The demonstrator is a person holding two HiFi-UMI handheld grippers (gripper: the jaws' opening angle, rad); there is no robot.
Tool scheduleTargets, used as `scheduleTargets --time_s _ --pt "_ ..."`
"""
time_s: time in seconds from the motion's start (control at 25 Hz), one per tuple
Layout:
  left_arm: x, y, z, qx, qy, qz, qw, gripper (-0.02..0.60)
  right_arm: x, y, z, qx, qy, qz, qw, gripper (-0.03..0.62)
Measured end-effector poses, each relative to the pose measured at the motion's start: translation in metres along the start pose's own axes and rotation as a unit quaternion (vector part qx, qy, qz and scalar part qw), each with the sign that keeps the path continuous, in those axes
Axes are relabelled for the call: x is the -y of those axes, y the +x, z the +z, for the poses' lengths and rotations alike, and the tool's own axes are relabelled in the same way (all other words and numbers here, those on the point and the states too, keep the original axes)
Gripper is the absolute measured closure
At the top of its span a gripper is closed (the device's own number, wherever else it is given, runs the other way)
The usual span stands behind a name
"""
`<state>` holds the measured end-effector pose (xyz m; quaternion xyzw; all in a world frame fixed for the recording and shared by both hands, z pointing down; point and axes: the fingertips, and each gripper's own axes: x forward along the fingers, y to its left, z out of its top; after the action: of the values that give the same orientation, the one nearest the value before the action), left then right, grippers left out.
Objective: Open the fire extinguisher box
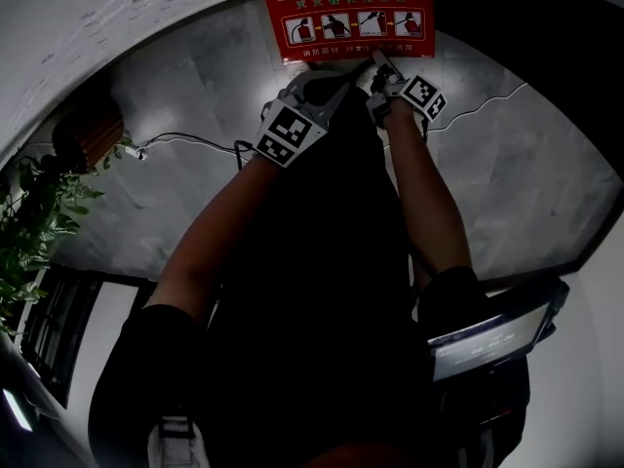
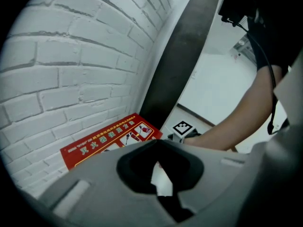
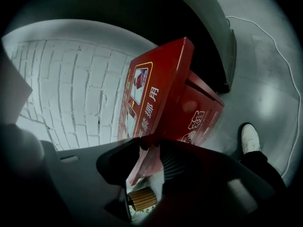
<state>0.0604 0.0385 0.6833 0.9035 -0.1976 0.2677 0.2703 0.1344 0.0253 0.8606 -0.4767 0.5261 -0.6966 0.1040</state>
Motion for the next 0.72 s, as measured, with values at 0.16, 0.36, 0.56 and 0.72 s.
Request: scheduleTargets --time_s 0.16,0.36,0.56,0.72 --pt "-0.003 -0.007 0.006 0.01 -0.01 0.002 0.9999 0.578 -0.013 -0.006 -0.003 -0.007 -0.009 0.001 1.0 0.464" --pt "0.004 -0.016 0.024 0.025 -0.002 -0.001 0.9997 0.578 -0.038 -0.021 -0.002 -0.01 -0.022 0.009 1.0 0.476" --pt "0.006 -0.029 0.048 0.042 0.006 0.003 0.9991 0.578 -0.072 -0.038 0.0 0.0 -0.035 0.026 0.999 0.482" --pt "0.004 -0.033 0.058 0.052 0.011 0.01 0.9985 0.578 -0.092 -0.042 0.005 0.002 -0.051 0.043 0.998 0.482"
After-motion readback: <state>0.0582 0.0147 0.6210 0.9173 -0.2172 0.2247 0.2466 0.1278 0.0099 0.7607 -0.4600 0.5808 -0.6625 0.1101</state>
